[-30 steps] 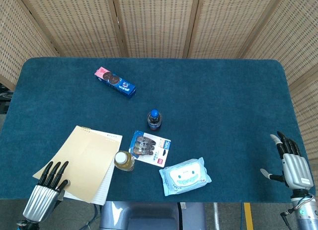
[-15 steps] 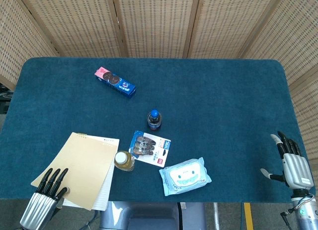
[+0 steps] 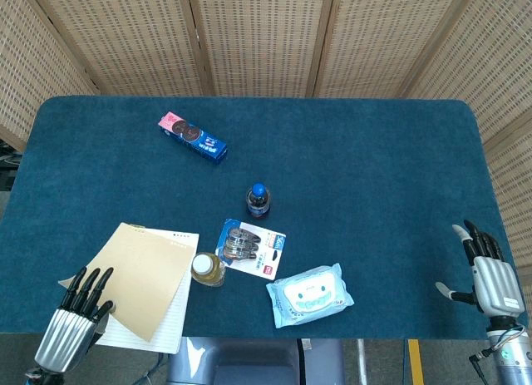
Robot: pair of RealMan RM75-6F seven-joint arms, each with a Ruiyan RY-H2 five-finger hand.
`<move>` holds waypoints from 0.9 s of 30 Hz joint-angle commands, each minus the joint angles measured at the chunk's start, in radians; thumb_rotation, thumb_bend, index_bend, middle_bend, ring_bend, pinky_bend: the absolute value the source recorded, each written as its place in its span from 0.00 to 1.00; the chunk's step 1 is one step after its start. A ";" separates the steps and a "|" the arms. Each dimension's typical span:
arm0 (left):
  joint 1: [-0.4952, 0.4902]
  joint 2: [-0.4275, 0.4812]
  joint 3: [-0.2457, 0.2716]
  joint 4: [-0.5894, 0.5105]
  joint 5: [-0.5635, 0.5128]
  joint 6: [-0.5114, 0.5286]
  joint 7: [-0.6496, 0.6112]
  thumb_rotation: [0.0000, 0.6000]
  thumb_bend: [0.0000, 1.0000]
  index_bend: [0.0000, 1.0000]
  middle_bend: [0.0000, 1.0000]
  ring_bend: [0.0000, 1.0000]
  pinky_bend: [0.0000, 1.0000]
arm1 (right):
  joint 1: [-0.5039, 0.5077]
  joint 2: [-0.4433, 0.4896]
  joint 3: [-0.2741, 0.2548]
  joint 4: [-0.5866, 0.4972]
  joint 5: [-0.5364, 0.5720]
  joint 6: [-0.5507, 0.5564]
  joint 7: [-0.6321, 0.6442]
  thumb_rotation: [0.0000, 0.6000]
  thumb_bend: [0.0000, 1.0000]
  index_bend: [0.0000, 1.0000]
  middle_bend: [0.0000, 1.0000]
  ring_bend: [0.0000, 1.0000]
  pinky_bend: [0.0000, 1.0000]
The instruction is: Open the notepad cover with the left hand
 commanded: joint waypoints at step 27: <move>-0.403 0.040 -0.421 -0.096 -0.404 -0.454 0.140 1.00 0.64 0.79 0.01 0.00 0.00 | 0.005 0.001 0.001 0.000 0.006 -0.011 -0.002 1.00 0.16 0.06 0.00 0.00 0.00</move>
